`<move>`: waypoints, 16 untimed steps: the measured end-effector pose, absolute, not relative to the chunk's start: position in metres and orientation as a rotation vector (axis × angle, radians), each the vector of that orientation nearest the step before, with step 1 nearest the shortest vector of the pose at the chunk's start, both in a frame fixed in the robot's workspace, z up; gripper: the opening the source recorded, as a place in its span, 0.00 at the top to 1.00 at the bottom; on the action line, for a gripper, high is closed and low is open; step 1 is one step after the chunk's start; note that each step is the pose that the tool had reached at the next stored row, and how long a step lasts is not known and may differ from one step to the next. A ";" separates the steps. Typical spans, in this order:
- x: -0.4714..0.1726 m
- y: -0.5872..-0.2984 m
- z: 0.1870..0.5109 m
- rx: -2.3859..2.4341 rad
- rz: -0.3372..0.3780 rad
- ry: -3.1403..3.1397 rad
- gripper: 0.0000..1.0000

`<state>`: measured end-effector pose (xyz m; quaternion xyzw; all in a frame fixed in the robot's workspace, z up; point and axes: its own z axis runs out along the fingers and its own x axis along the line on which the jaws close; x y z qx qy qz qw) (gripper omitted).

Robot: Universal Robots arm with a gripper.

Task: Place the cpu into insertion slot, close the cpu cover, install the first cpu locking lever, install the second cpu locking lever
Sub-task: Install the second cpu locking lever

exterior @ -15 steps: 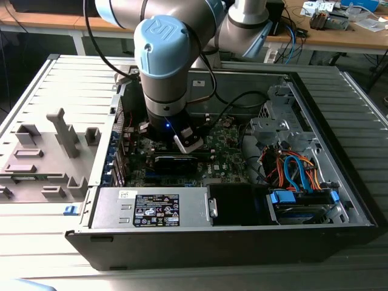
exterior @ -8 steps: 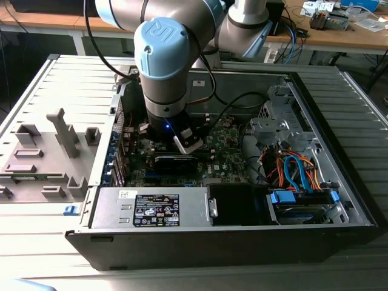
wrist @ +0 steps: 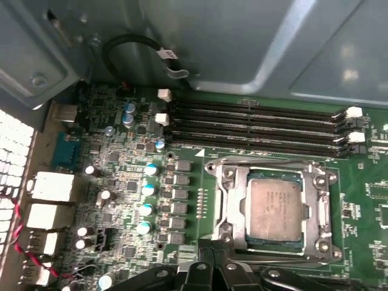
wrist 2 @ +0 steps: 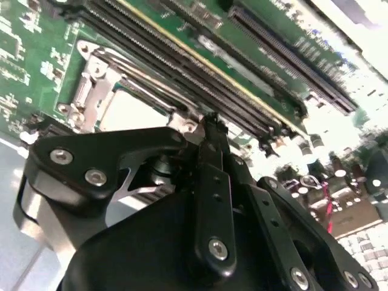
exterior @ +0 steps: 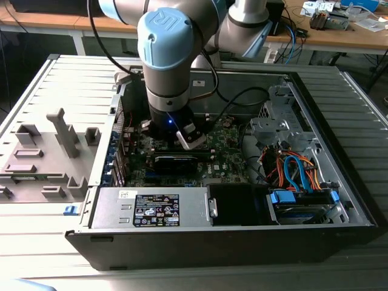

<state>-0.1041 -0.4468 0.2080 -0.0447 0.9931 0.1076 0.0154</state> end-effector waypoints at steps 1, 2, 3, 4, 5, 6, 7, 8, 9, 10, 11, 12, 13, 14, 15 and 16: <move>-0.102 -0.445 0.208 -0.139 0.328 3.091 0.89; -0.101 -0.442 0.208 -0.139 0.321 3.094 0.89; -0.098 -0.440 0.208 -0.139 0.312 3.096 0.89; -0.097 -0.438 0.208 -0.139 0.304 3.098 0.89; -0.093 -0.434 0.208 -0.139 0.287 3.104 0.89; -0.091 -0.430 0.208 -0.139 0.277 3.107 0.89; -0.088 -0.427 0.208 -0.139 0.267 3.110 0.89; -0.085 -0.421 0.208 -0.138 0.253 3.114 0.89; -0.082 -0.416 0.208 -0.138 0.239 3.117 0.89; -0.080 -0.413 0.208 -0.138 0.230 3.119 0.89; -0.078 -0.411 0.208 -0.139 0.221 3.121 0.89; -0.077 -0.408 0.208 -0.139 0.206 3.123 0.89; -0.075 -0.405 0.208 -0.139 0.191 3.125 0.89; -0.073 -0.400 0.208 -0.139 0.145 3.130 0.89; -0.071 -0.398 0.208 -0.139 0.104 3.133 0.89; -0.071 -0.396 0.210 -0.139 0.064 3.135 0.89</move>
